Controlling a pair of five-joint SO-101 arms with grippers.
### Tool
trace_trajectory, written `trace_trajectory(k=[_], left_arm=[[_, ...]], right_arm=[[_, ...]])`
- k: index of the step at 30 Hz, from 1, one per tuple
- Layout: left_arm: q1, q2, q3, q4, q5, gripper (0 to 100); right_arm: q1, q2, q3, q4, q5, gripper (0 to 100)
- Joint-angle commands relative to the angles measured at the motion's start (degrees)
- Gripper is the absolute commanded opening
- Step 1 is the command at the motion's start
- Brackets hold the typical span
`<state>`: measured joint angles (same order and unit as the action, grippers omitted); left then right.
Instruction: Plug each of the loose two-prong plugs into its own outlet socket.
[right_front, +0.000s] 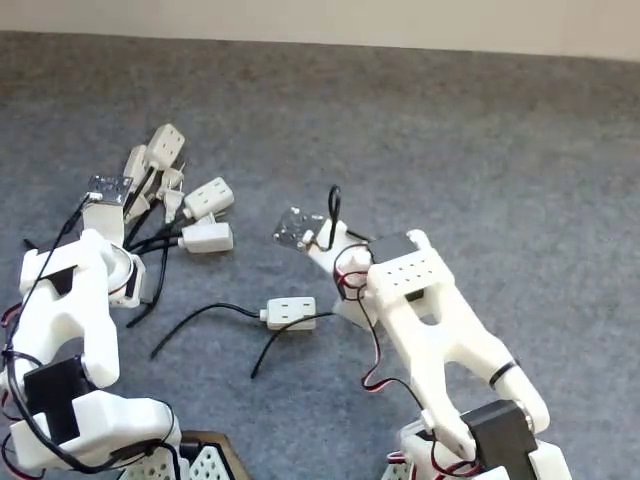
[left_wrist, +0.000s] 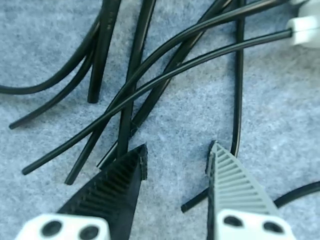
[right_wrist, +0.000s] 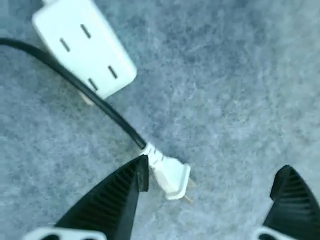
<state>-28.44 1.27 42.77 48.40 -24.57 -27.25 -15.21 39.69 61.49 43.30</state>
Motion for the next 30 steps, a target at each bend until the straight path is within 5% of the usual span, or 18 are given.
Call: trace_trajectory(k=[1,10,16,23,30], left_arm=[[0.84,-0.04,0.84,-0.53,0.44,22],[0.84,-0.04,0.84,-0.53,0.44,22],[0.84,-0.04,0.84,-0.53,0.44,22],[0.84,-0.04,0.92,-0.53,0.44,22],[0.84,-0.04,0.92,-0.53,0.44,22]], right_arm=[[-0.22,0.84,-3.03,-4.0,0.26,37.2],[-0.22,9.45,-3.47,-9.45,-7.3,37.2],[3.74,4.88,-9.01,-3.21,0.35,37.2],[2.07,-0.4,-21.05,20.09,10.55,33.0],[-3.47,-0.04,-7.6,14.37,15.21,32.9]])
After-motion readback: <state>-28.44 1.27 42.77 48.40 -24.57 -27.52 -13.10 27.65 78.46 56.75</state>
